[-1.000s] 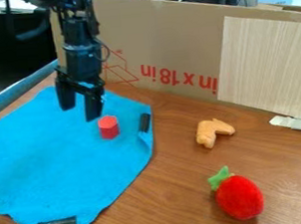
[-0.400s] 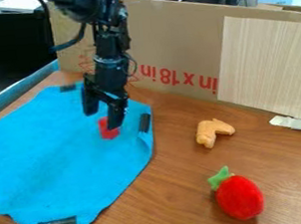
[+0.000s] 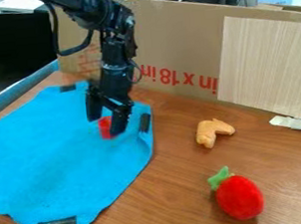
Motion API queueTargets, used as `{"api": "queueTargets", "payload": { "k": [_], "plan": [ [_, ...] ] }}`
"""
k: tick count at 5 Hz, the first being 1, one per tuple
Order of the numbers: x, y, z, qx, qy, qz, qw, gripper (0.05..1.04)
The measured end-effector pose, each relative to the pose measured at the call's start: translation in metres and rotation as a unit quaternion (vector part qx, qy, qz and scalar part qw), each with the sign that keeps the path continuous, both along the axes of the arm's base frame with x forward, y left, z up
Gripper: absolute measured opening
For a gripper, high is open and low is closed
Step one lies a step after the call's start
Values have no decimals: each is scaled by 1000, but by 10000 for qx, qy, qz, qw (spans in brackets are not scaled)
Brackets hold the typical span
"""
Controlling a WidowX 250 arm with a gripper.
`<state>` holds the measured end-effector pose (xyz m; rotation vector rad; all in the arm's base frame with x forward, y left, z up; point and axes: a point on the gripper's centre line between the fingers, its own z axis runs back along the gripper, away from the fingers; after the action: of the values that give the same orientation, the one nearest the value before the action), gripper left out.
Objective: Move the red object from top left of the cloth to the table
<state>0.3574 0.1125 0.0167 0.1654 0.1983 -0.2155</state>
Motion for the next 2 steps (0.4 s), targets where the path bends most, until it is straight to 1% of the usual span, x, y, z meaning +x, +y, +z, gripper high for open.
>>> {"api": "queueTargets", "payload": {
  "k": [1,2],
  "plan": [
    [1,-1,-7,40,110,55,9999,1000],
    [4,-1,-12,200,193,110,9996,946]
  ]
}}
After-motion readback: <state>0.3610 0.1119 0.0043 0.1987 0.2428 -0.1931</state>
